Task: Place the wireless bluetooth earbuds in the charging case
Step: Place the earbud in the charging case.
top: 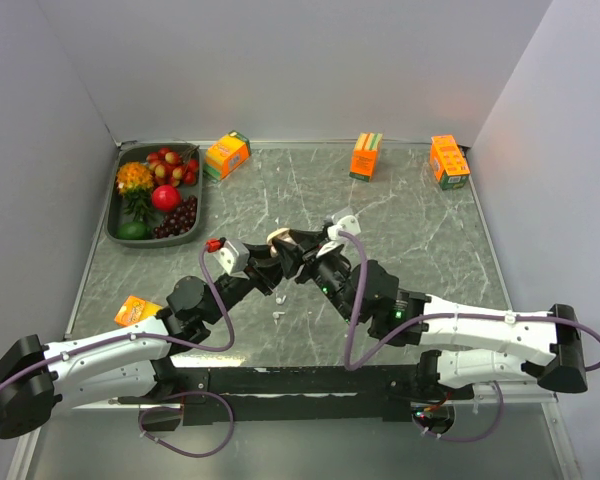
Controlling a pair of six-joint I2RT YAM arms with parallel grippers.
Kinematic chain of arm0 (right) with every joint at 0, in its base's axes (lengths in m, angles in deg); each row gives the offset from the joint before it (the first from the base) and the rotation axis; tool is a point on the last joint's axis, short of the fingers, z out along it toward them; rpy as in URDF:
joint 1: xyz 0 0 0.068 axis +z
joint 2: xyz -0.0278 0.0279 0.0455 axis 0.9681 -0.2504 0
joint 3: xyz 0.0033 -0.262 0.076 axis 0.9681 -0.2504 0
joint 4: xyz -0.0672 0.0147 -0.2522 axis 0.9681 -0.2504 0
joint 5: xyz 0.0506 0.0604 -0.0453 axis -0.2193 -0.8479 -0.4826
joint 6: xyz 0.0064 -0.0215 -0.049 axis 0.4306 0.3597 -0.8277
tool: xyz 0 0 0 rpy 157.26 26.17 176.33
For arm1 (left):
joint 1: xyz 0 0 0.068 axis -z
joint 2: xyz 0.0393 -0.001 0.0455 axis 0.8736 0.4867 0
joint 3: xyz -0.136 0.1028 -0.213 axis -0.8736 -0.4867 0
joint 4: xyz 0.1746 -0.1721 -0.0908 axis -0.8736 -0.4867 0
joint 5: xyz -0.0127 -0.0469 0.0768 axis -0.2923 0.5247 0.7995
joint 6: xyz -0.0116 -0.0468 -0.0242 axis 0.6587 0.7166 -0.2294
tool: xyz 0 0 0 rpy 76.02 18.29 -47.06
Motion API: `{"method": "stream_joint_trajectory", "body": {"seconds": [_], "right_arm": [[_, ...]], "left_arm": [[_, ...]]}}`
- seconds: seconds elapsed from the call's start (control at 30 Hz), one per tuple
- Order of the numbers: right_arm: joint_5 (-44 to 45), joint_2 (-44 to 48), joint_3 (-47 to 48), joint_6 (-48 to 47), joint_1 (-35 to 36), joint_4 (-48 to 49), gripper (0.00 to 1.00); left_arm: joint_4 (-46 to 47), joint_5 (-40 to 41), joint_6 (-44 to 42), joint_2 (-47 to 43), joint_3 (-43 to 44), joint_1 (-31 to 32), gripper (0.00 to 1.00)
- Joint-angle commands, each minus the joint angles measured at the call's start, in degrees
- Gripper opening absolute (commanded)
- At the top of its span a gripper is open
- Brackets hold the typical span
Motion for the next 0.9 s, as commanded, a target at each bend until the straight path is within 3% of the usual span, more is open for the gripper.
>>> {"method": "stream_joint_trajectory", "body": {"seconds": [0.0, 0.17, 0.23, 0.3, 0.37, 0.43, 0.6, 0.87], "right_arm": [[2.88, 4.84, 7.77, -1.52, 0.98, -4.08, 0.50], [-1.66, 3.71, 20.60, -1.17, -3.05, -26.99, 0.49], [-5.10, -0.92, 31.49, 1.54, -6.04, -43.41, 0.45], [-12.64, -4.89, 42.61, 4.98, -10.87, -58.58, 0.27], [-18.00, -11.04, 48.20, 6.56, -13.16, -65.68, 0.00], [-21.97, -15.60, 52.87, 7.01, -15.36, -72.96, 0.00], [-33.39, -21.69, 56.56, 7.45, -16.25, -78.89, 0.00], [-36.31, -24.60, 54.03, 8.77, -16.25, -77.31, 0.00]], "left_arm": [[2.29, -0.46, 0.71, -1.20, 1.83, -0.12, 0.01], [-0.78, -2.74, 0.01, -3.48, 1.21, -0.12, 0.01], [-3.41, -4.67, -0.69, -4.45, 1.21, -0.04, 0.01], [-5.00, -5.81, -1.13, -6.03, 0.77, -0.12, 0.01], [-7.36, -6.43, -1.57, -7.35, 0.60, -0.12, 0.01], [-9.21, -7.75, -2.27, -7.97, 0.60, -0.12, 0.01], [-14.22, -8.55, -4.21, -9.73, 0.42, -0.04, 0.01], [-18.98, -8.28, -6.14, -12.01, 1.04, -0.12, 0.01]]}}
